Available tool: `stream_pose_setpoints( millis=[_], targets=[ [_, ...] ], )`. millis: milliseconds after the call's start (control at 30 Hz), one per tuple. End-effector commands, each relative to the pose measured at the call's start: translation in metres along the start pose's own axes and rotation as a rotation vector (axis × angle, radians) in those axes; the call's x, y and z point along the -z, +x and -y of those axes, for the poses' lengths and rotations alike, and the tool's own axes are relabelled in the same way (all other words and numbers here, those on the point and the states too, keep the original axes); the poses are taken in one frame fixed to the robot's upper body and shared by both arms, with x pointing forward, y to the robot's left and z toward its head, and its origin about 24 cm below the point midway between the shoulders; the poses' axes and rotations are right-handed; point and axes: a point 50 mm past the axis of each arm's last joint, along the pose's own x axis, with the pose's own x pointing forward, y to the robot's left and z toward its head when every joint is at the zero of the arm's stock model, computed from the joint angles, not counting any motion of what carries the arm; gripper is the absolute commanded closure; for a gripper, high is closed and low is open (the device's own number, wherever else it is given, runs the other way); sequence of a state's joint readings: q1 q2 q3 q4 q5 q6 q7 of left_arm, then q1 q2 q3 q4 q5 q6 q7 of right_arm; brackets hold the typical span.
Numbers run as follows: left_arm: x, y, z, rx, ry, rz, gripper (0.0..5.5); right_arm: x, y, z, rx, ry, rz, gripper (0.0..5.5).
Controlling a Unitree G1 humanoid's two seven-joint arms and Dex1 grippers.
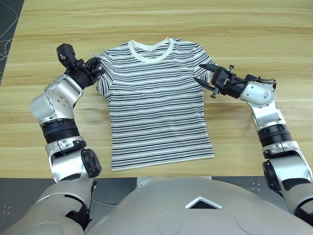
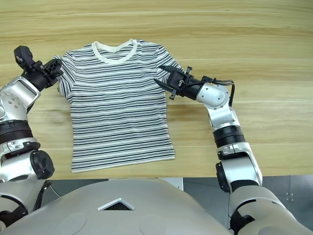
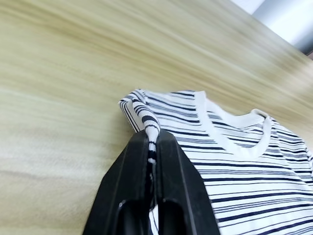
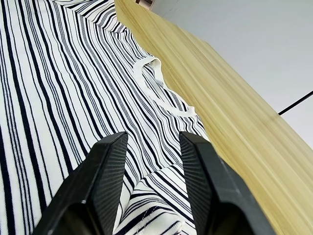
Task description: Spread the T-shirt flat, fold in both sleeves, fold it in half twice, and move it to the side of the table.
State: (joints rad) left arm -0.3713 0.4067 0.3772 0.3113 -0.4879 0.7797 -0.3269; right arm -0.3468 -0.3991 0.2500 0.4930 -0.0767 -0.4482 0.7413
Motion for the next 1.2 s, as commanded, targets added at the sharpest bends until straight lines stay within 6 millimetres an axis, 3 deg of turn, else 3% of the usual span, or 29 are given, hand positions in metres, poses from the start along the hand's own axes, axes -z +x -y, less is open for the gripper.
stream_pose_setpoints(
  millis=[33, 367, 500, 600, 933, 1067, 1133, 1200],
  targets=[
    [0.006, 0.007, 0.025, 0.080, 0.042, -0.035, 5.38, -0.004, 0.002, 0.006, -0.007, -0.030, 0.004, 3.55],
    [0.032, 0.022, 0.080, 0.238, 0.101, -0.125, 5.38, -0.003, 0.001, 0.007, -0.006, -0.036, 0.002, 3.55],
    [0.044, 0.026, 0.085, 0.246, 0.115, -0.170, 5.38, -0.004, 0.002, 0.007, -0.005, -0.037, 0.008, 3.55],
    [0.049, 0.028, 0.080, 0.217, 0.129, -0.190, 4.89, -0.004, 0.002, 0.007, -0.003, -0.038, 0.008, 3.55],
    [0.038, 0.018, 0.080, 0.234, 0.258, -0.163, 3.40, -0.005, 0.002, 0.007, 0.000, -0.037, 0.018, 3.55],
    [0.039, 0.006, 0.096, 0.348, 0.349, -0.165, 3.40, -0.008, 0.003, 0.012, 0.011, -0.041, 0.026, 3.55],
    [0.028, -0.002, 0.105, 0.421, 0.398, -0.121, 3.40, -0.012, 0.004, 0.025, 0.051, 0.019, 0.055, 3.55],
    [0.002, -0.001, 0.099, 0.374, 0.407, -0.020, 3.40, -0.013, 0.007, 0.045, 0.113, 0.183, 0.094, 3.55]
  ],
)
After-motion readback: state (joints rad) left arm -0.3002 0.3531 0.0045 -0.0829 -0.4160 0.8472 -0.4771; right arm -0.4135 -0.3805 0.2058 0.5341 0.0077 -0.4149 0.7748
